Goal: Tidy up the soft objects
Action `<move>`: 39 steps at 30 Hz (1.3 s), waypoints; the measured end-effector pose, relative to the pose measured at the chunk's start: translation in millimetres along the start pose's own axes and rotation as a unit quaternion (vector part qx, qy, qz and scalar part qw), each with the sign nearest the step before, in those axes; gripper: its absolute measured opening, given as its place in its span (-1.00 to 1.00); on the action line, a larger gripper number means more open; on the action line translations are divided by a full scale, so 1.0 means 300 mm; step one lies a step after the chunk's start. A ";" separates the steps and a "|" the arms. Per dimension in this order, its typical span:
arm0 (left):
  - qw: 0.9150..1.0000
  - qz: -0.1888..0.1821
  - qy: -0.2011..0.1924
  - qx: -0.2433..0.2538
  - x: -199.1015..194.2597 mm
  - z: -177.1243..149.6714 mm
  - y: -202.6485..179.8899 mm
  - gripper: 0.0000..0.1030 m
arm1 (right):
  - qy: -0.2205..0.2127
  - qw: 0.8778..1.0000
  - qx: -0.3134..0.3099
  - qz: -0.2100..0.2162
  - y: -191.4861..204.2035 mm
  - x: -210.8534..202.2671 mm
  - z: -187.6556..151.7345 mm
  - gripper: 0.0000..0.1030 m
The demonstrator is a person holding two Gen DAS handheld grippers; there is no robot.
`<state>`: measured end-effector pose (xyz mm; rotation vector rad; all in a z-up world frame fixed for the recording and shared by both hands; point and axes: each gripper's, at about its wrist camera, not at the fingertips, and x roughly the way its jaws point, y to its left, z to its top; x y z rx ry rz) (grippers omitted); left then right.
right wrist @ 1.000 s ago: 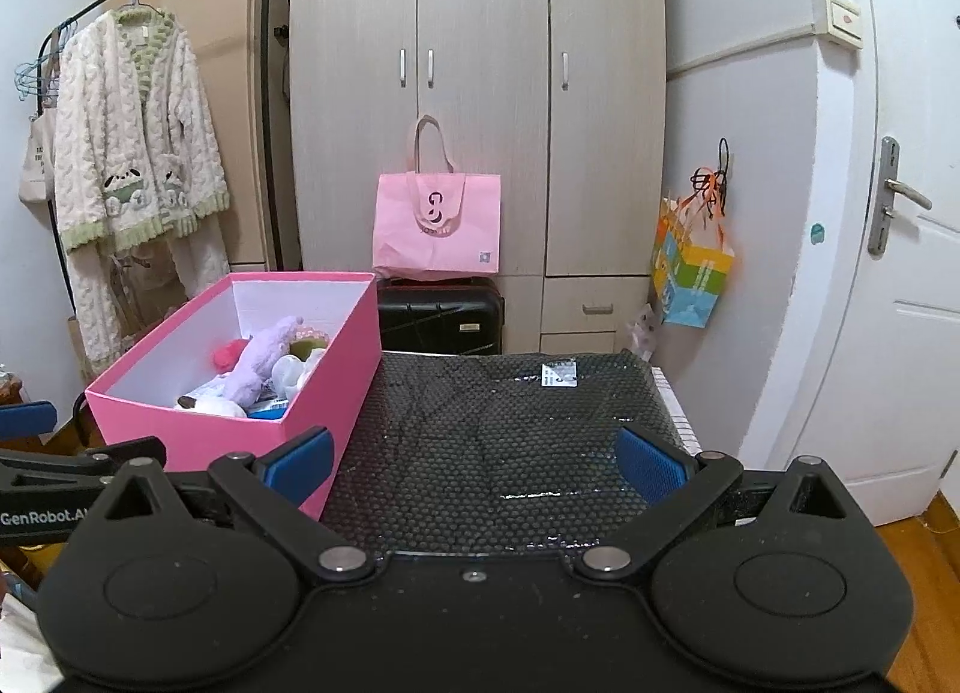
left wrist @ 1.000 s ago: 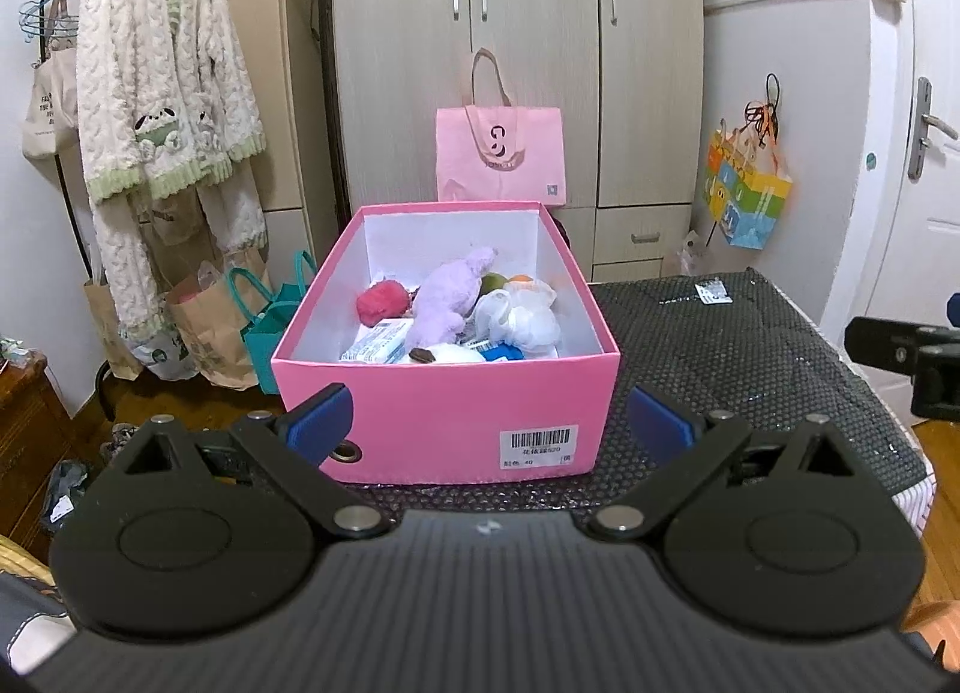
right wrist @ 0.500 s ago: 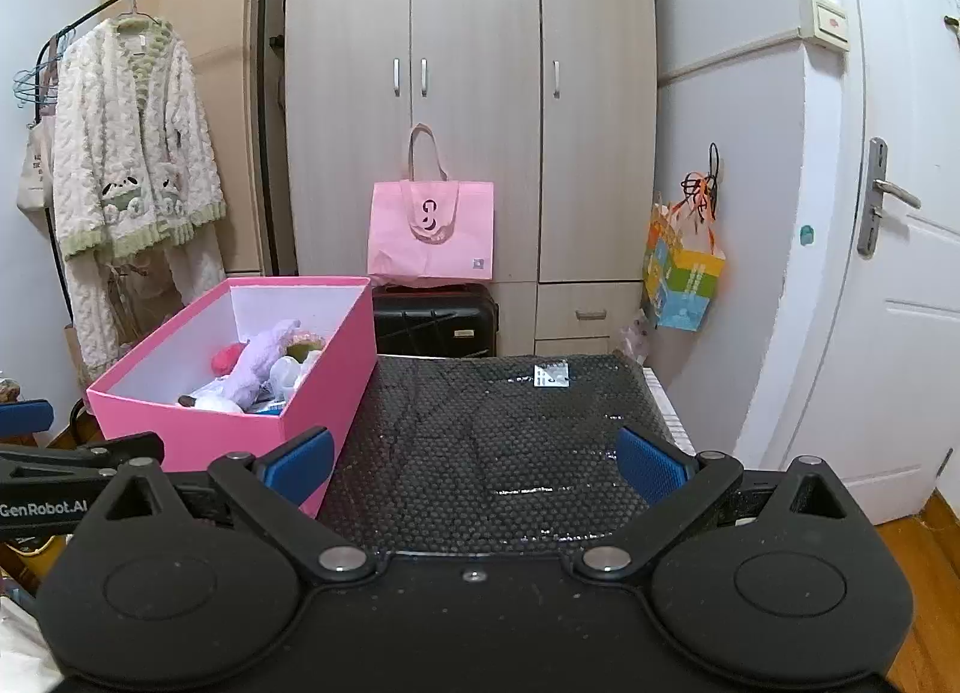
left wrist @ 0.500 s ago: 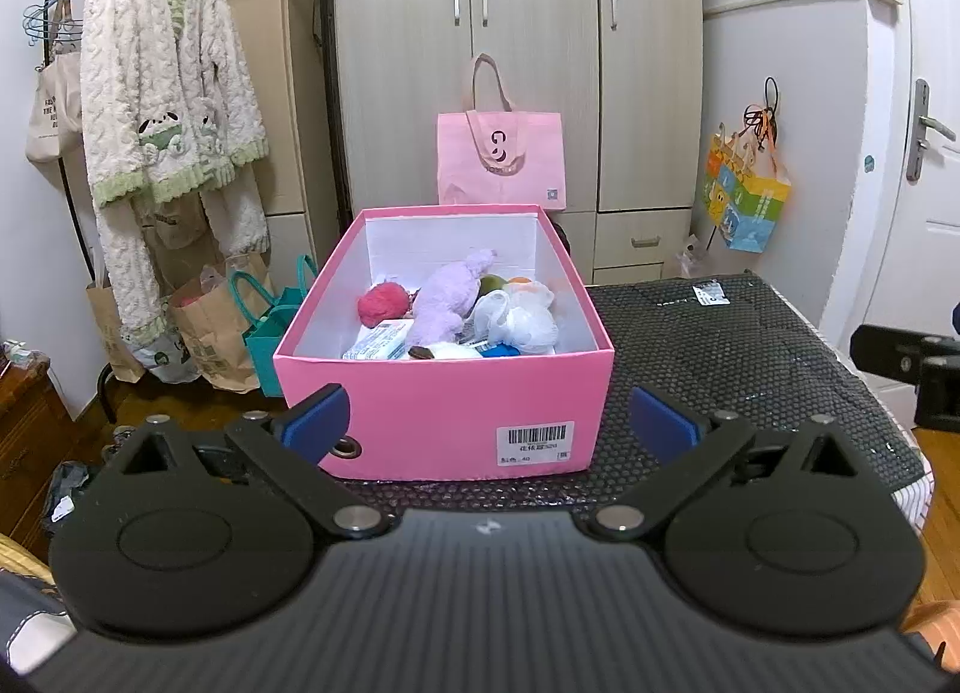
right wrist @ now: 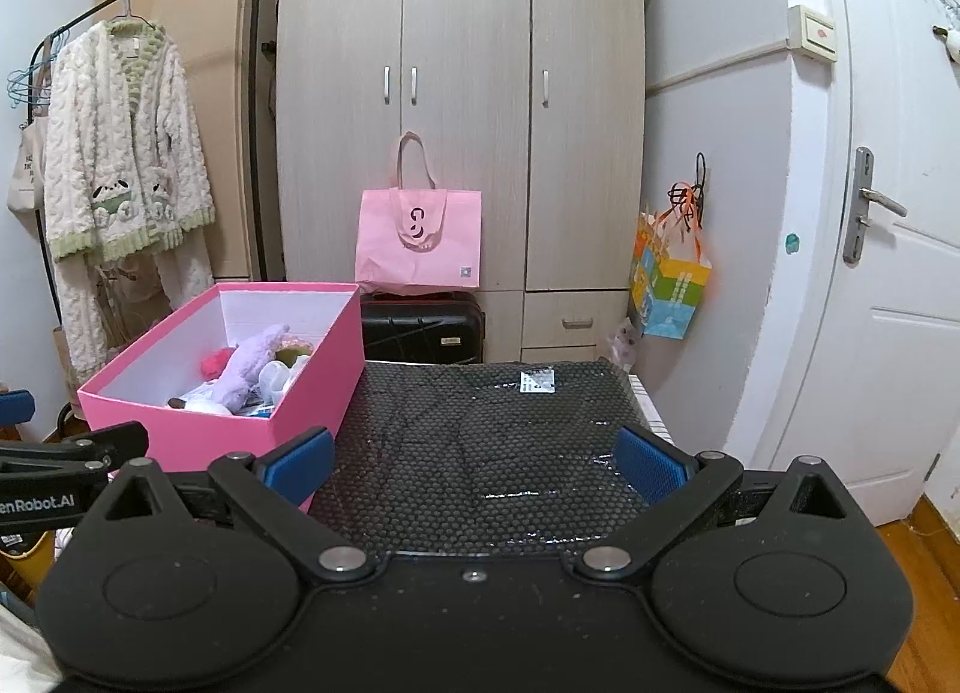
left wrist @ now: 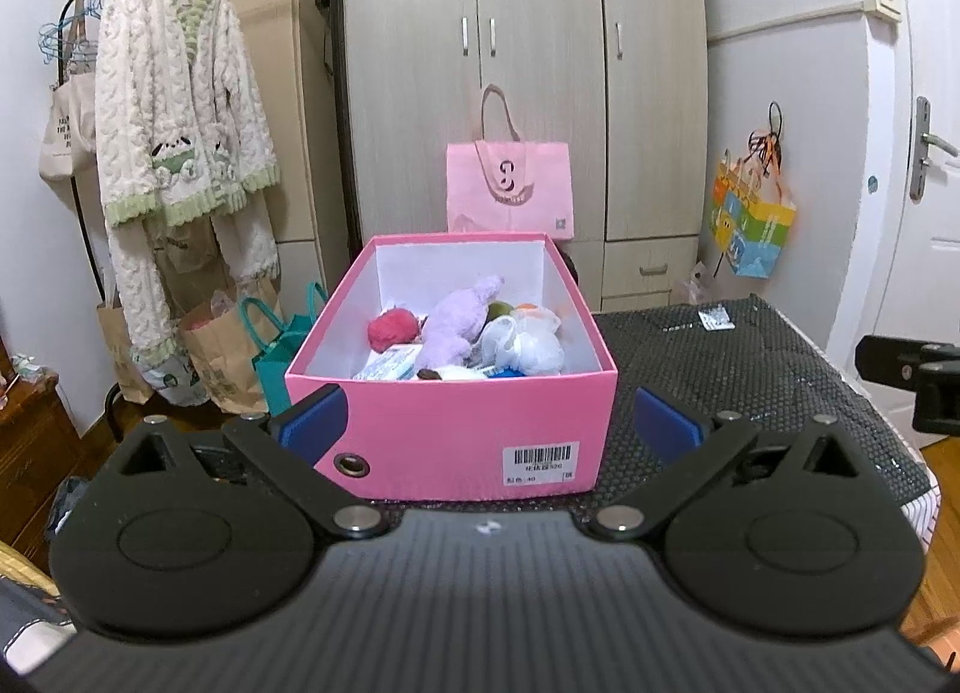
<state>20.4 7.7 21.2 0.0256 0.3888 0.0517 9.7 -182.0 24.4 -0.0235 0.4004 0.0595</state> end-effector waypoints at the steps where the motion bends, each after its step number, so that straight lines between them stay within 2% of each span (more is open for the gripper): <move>1: 1.000 -0.001 -0.004 0.000 -0.003 -0.003 0.001 1.00 | 0.000 1.000 0.001 0.000 0.000 -0.001 -0.001 0.98; 16: 1.000 -0.009 0.003 0.006 0.008 -0.016 0.000 1.00 | 0.004 1.000 -0.005 -0.002 0.006 0.004 -0.009 0.98; 39: 1.000 0.011 0.002 0.005 0.023 -0.017 0.012 1.00 | 0.011 1.000 -0.002 -0.014 0.010 0.018 -0.025 0.98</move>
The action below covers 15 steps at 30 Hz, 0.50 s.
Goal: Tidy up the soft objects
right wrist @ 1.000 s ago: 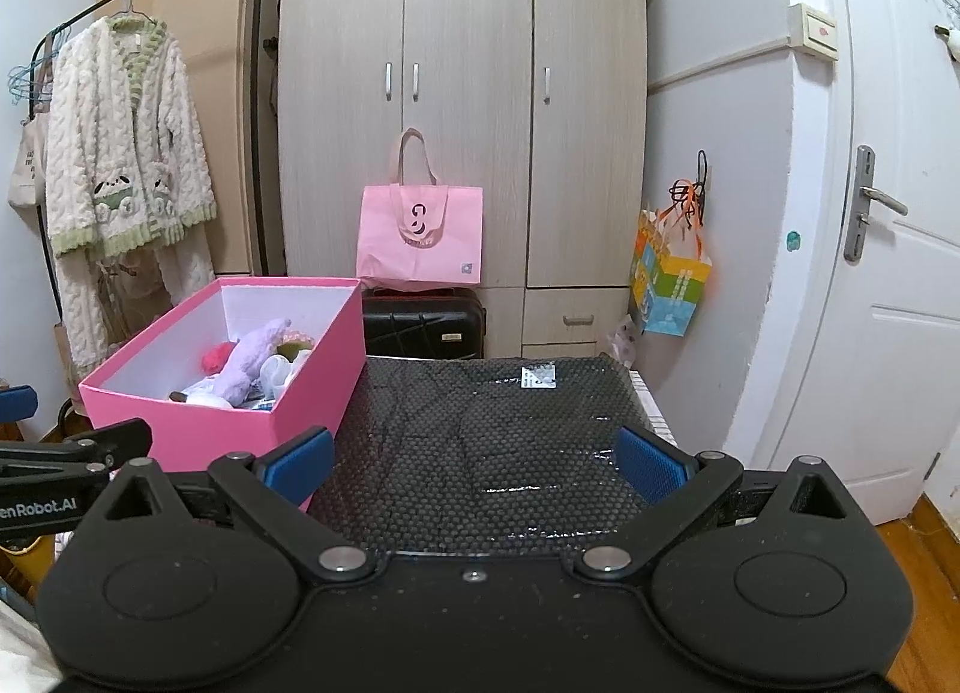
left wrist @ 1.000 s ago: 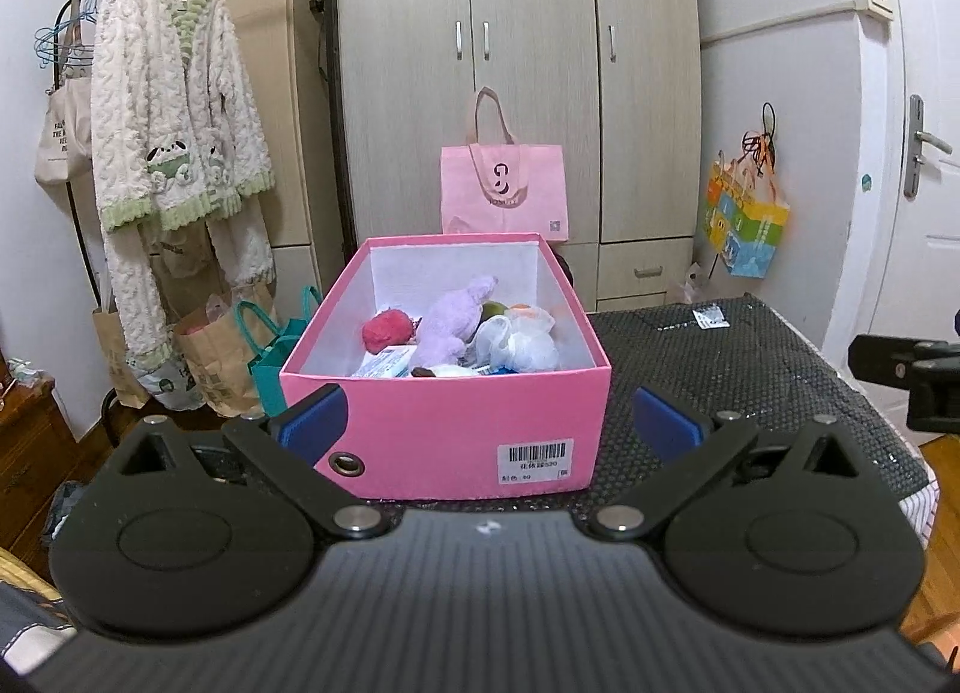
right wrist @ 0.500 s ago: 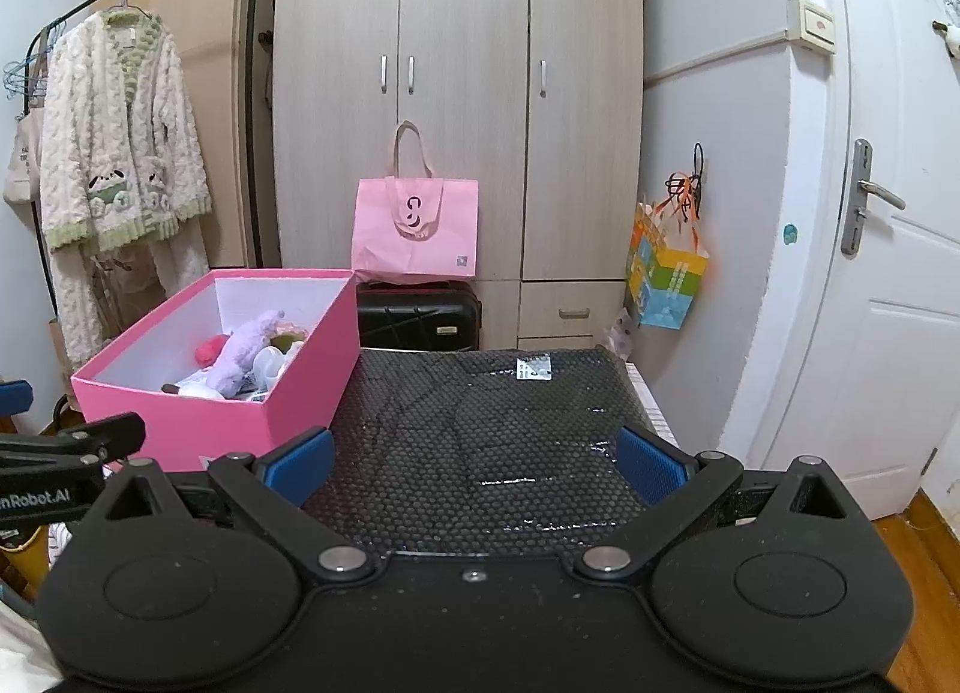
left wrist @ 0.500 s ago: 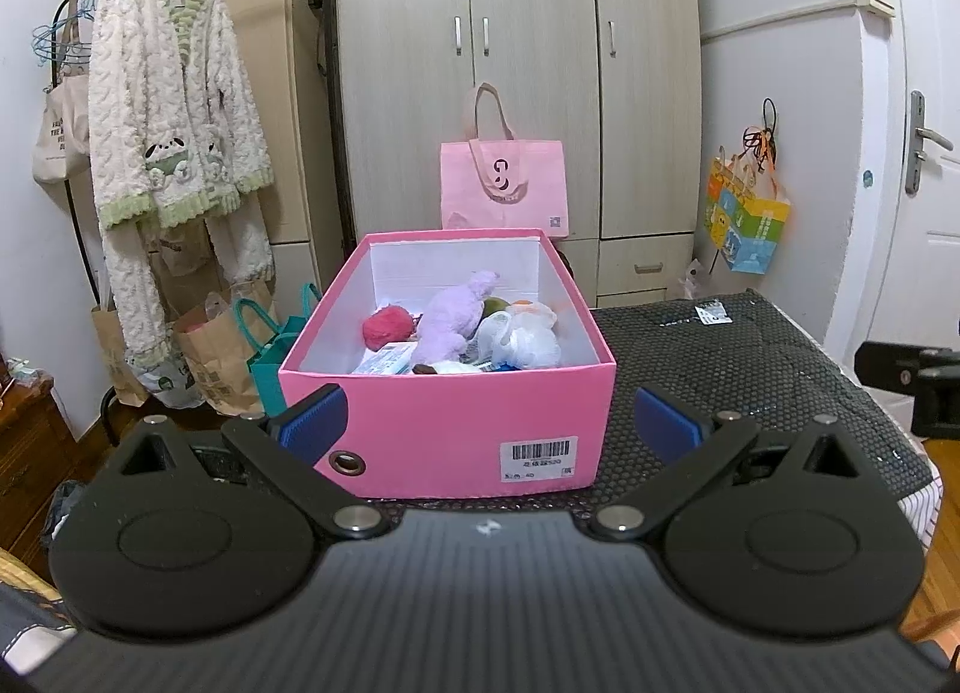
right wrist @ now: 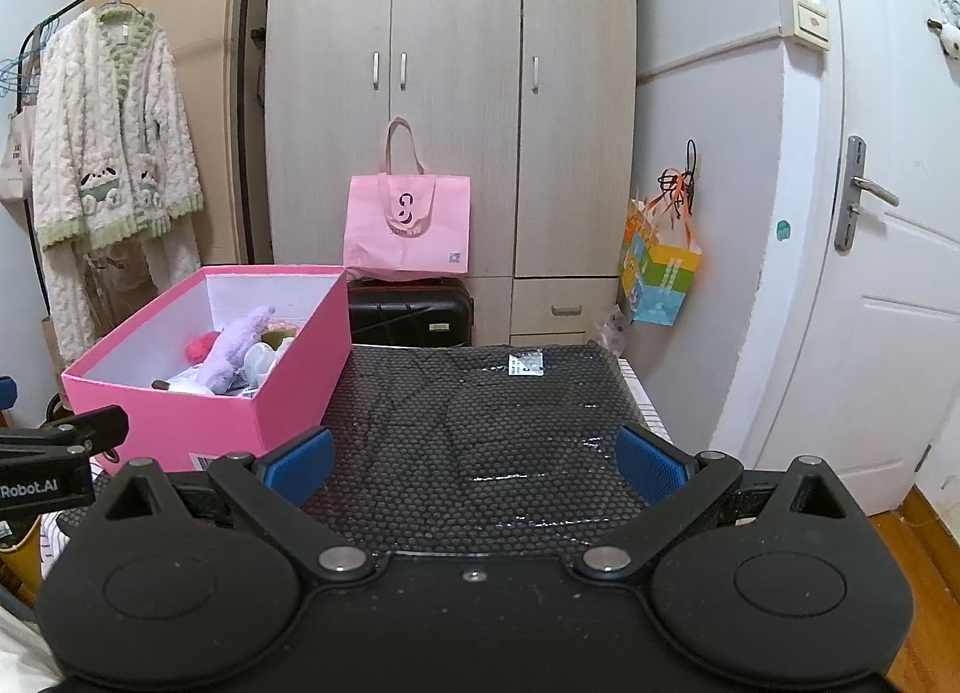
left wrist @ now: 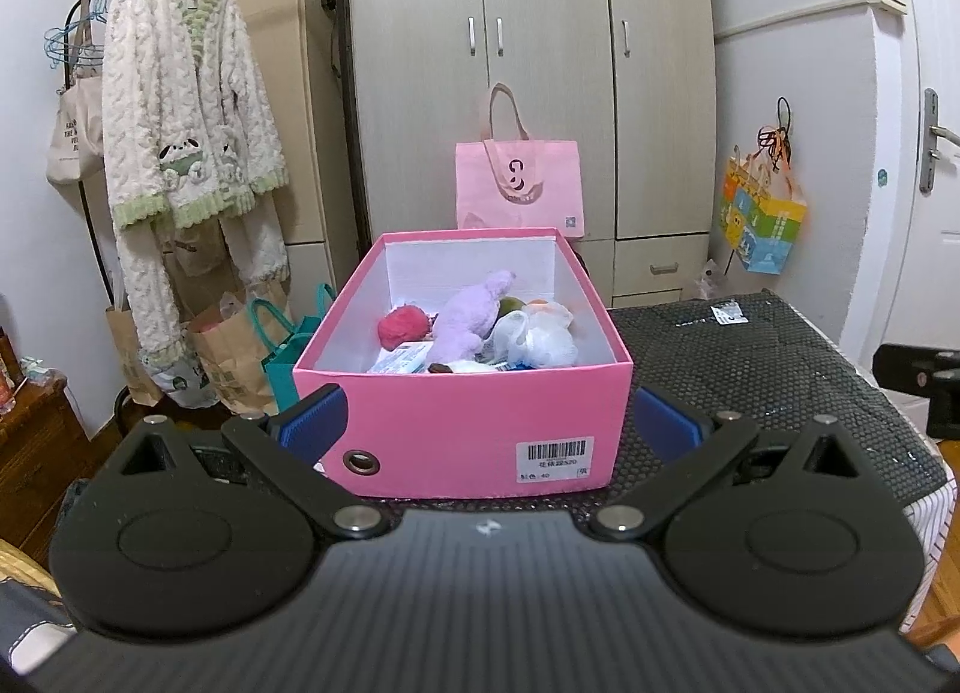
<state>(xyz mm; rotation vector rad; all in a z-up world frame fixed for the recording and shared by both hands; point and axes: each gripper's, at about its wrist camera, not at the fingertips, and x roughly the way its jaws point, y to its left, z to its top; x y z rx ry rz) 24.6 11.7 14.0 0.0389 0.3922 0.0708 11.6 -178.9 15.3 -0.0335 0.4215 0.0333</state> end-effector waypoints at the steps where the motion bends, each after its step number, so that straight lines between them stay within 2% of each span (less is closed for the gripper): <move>1: 1.000 0.000 -0.001 0.000 0.000 -0.001 0.000 1.00 | 0.000 1.000 -0.001 0.000 0.001 0.000 -0.001 0.98; 15: 1.000 0.000 -0.017 -0.010 -0.012 -0.002 0.022 1.00 | 0.003 1.000 -0.003 0.000 0.001 0.009 -0.005 0.98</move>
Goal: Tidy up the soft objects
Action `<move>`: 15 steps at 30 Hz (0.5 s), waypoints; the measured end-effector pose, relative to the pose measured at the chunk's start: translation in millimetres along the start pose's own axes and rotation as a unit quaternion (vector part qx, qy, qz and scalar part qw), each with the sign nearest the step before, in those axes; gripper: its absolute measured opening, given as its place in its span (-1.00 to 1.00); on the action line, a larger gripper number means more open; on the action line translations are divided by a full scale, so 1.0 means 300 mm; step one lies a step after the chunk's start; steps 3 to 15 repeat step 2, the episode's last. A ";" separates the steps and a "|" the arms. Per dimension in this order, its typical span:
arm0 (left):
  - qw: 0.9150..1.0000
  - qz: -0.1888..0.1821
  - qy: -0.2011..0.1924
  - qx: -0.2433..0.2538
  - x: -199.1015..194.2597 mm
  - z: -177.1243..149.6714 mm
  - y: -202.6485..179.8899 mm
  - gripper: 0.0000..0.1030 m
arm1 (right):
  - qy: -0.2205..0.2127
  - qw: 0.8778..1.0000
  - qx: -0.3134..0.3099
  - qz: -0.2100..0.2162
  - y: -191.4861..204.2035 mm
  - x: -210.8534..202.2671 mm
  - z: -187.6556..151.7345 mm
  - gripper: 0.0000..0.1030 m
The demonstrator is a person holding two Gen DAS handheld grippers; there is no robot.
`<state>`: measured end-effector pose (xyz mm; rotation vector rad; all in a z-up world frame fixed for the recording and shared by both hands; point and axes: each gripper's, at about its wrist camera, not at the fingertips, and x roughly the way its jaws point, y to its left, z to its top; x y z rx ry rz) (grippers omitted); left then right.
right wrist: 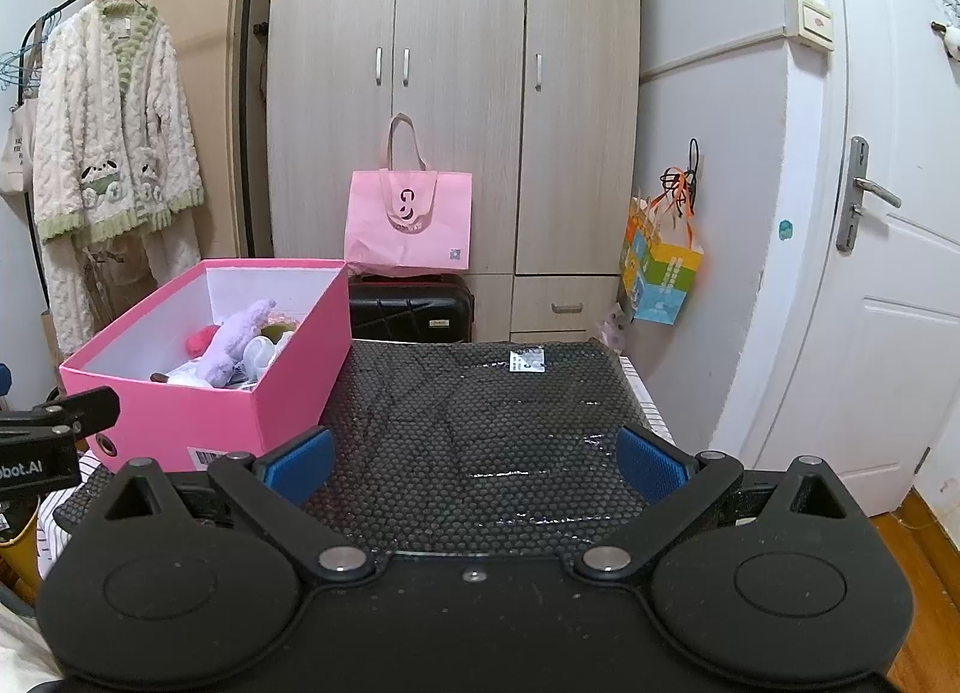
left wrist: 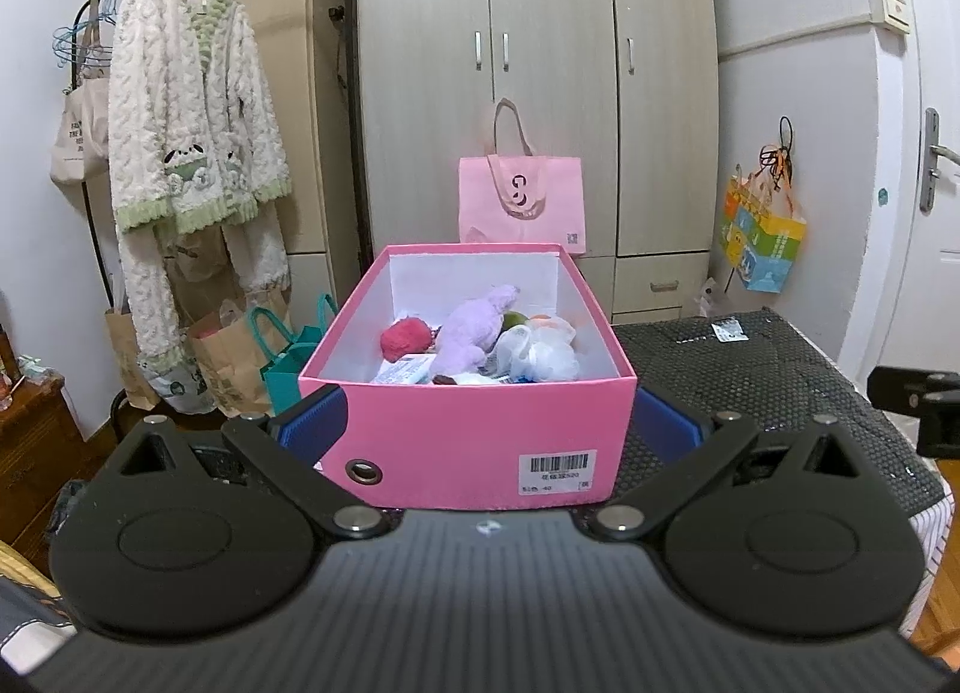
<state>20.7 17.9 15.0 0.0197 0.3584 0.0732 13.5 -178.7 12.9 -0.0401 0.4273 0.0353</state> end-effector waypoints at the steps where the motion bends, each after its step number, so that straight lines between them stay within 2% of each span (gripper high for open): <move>1: 1.000 0.000 0.000 0.000 -0.001 0.000 0.001 1.00 | 0.000 1.000 0.000 0.000 0.000 0.000 0.000 0.98; 15: 1.000 0.000 0.000 0.000 0.000 0.000 0.001 1.00 | 0.000 1.000 0.000 0.000 0.000 0.000 0.000 0.98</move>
